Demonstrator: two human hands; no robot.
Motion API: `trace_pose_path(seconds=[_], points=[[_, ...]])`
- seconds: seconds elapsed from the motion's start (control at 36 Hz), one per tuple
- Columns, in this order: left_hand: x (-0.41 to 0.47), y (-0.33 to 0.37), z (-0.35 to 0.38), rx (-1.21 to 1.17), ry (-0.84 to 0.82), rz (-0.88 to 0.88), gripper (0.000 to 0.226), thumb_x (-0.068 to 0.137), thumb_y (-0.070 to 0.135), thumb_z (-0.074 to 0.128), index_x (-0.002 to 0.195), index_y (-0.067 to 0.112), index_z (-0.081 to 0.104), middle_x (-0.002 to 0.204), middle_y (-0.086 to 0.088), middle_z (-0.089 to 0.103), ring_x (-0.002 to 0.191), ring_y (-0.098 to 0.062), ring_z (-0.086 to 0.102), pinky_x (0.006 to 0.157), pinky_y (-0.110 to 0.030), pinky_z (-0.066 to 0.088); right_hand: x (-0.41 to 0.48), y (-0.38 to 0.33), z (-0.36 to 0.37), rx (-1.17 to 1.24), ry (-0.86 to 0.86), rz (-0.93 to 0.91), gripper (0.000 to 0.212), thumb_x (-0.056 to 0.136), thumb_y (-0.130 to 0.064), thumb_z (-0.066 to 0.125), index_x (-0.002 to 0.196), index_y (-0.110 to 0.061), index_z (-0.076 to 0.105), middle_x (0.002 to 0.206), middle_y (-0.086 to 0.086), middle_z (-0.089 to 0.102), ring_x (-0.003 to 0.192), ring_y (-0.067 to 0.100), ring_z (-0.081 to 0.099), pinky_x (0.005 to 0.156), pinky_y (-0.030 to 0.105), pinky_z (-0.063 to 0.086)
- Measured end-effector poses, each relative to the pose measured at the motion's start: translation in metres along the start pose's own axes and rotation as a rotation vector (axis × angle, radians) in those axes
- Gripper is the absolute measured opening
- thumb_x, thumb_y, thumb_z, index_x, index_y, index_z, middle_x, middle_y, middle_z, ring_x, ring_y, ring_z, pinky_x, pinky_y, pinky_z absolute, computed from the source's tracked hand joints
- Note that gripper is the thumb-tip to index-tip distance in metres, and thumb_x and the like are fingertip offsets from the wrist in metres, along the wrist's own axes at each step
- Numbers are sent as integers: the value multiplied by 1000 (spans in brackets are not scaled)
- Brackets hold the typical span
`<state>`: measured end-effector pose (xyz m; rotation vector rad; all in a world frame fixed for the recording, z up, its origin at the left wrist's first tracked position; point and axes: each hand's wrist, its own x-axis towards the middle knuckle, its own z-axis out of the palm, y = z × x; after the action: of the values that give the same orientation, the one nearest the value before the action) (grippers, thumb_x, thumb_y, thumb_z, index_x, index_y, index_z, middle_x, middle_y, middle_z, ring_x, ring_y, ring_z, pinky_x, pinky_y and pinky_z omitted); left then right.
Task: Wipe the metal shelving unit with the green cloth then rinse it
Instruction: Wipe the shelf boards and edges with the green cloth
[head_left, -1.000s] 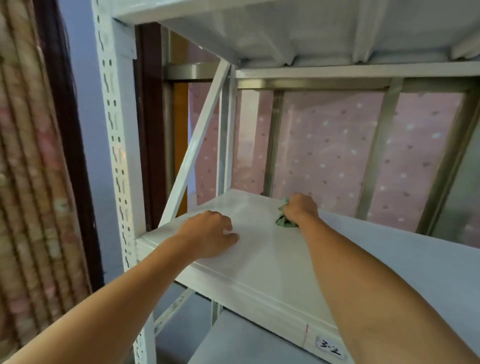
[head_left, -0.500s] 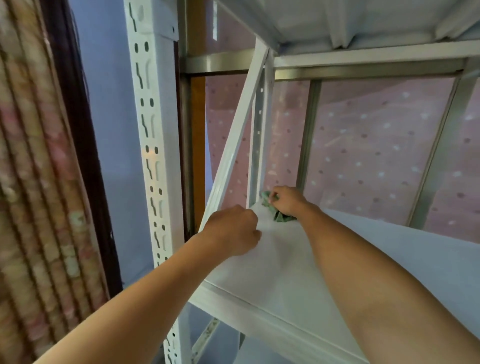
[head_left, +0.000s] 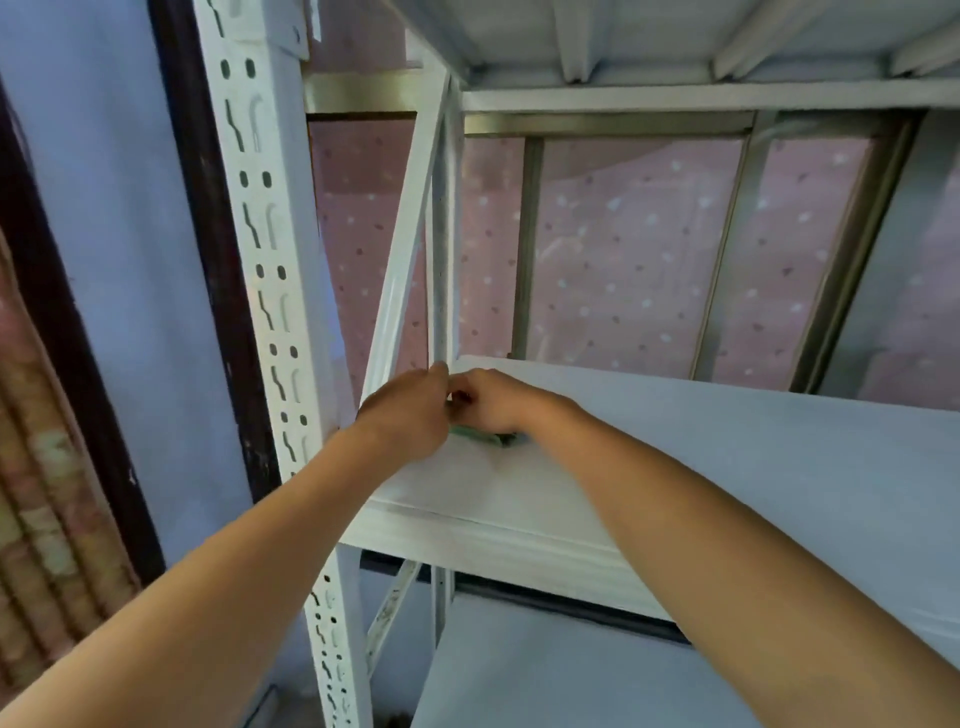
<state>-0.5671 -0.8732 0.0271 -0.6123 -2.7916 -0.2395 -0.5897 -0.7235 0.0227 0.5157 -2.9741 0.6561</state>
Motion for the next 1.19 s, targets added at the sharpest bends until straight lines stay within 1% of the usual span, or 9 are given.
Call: trace_pose_path(seconds=[0.08,0.17,0.36,0.56,0.72,0.81,0.89,1.06,1.19], points=[[-15,-1,-11,-33,-82,19,19,95,22,52,104,17,37,80,1,49,71,-18,54,55,-30,41,-24,-16,2,45,-32,48,14,93,-36,60,106,-32,66,98,-8,65,88,14,59,80,28,47],[-33,-6,-19,-29,-132,59,24,93,24,57,108,15,41,79,1,49,74,-22,55,60,-33,44,-44,-33,3,76,-51,73,11,93,-35,63,101,-43,62,97,-13,61,87,12,57,73,23,42],[-65,-11,-31,13,-160,185,16,87,25,65,100,15,65,95,-4,67,88,-25,64,65,-29,46,-91,-58,10,144,-71,123,30,84,-32,75,112,-36,66,109,-15,61,101,12,57,96,32,45],[-82,-10,-35,-46,-165,269,11,85,28,68,84,19,75,73,2,65,73,-18,62,56,-23,40,-135,-81,4,50,-46,149,32,90,-28,68,122,-34,63,98,-18,57,83,0,52,72,21,39],[-75,8,-15,-160,-75,258,29,86,32,66,59,25,59,63,3,59,68,-20,60,53,-25,43,-163,-72,5,-56,109,207,34,91,-31,65,124,-35,57,92,1,63,82,17,59,73,33,49],[-69,27,-8,-155,-48,261,27,82,49,67,67,26,71,66,6,65,67,-18,62,68,-34,57,-174,-59,-5,-183,175,286,33,89,-38,66,118,-33,52,87,-4,55,82,21,57,68,37,49],[-64,50,-4,-143,-60,289,22,83,42,67,86,22,76,78,-1,63,75,-22,62,69,-35,55,-177,-47,-14,-397,164,363,29,89,-48,62,112,-33,57,92,-7,49,88,21,53,67,35,46],[-33,75,11,-101,-21,258,18,89,28,62,98,15,72,86,-5,55,77,-25,55,66,-34,47,-161,-18,-21,-464,187,416,24,94,-38,59,116,-31,57,104,-1,54,89,24,54,65,35,47],[4,89,18,-86,-36,169,15,89,27,63,96,14,68,88,-6,53,78,-26,53,67,-34,46,-132,20,-26,-492,235,397,23,94,-29,60,117,-26,60,111,7,52,97,31,54,77,41,50]])
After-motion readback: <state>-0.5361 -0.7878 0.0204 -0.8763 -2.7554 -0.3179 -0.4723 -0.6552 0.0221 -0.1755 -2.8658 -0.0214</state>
